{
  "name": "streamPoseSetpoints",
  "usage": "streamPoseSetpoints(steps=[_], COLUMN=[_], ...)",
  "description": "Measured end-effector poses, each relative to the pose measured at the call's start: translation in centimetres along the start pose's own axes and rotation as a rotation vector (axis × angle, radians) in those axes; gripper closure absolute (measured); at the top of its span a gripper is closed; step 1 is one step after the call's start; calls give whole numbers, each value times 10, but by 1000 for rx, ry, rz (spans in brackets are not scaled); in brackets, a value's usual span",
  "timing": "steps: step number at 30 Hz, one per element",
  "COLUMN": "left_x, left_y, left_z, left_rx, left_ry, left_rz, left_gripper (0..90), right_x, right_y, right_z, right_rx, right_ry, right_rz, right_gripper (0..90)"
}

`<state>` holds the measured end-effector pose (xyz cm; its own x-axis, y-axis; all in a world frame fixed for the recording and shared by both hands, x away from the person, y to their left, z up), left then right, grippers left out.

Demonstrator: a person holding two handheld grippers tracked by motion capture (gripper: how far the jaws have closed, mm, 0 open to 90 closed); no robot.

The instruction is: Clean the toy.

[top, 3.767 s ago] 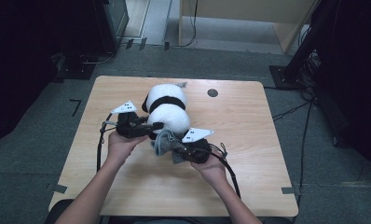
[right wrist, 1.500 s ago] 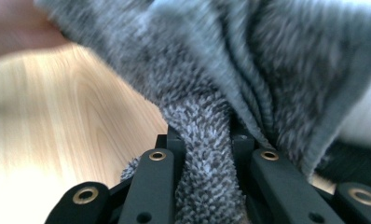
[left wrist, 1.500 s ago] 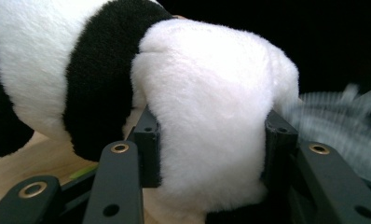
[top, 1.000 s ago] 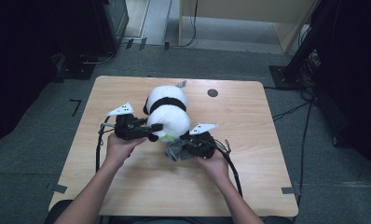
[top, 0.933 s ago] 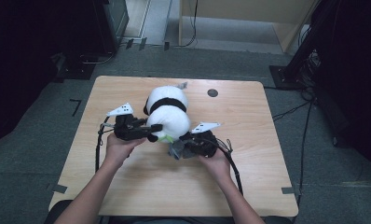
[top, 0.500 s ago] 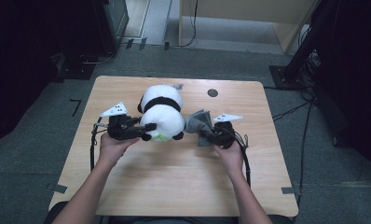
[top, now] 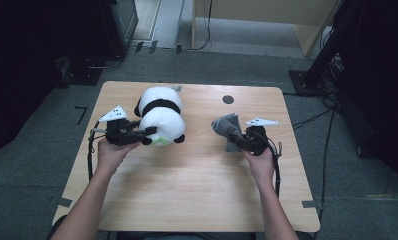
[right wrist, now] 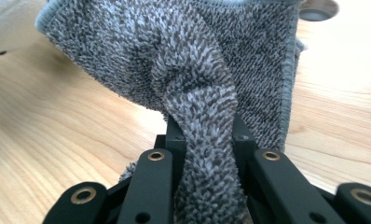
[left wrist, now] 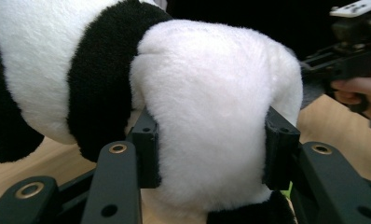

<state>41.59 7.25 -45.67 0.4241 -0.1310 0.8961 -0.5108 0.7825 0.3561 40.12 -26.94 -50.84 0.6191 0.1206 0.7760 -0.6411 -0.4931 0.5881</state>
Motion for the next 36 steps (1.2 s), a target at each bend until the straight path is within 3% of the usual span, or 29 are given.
streamPoseSetpoints(steps=[12,23,28,36], left_x=[-8,-16,-26,-38], left_y=[8,6,-1,-7], left_z=[-36,-59,-64,-71], left_rx=[86,129,151,147], left_ry=[24,53,29,44], left_rz=[-20,0,-42,-74], left_gripper=[514,504,488,441], right_x=[1,-17,-27,-39], right_y=[13,24,16,0], right_z=[27,66,79,89], right_rx=[-43,-115,-137,-171], right_ry=[-31,-60,-80,-57], right_rz=[28,-21,-38,-82], right_gripper=[764,759,749,737])
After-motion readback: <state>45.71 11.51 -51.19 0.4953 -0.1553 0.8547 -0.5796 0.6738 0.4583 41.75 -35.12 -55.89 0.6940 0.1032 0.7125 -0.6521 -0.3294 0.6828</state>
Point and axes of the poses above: each handheld gripper's, and its own axes: y roughly backward along the jaws, x roughly out of its top, z roughly to its right, the point moved 8 cm from there along -y, roughly forward along the jaws, and after that the axes turned 3 degrees about z, right-handed, at the moved point
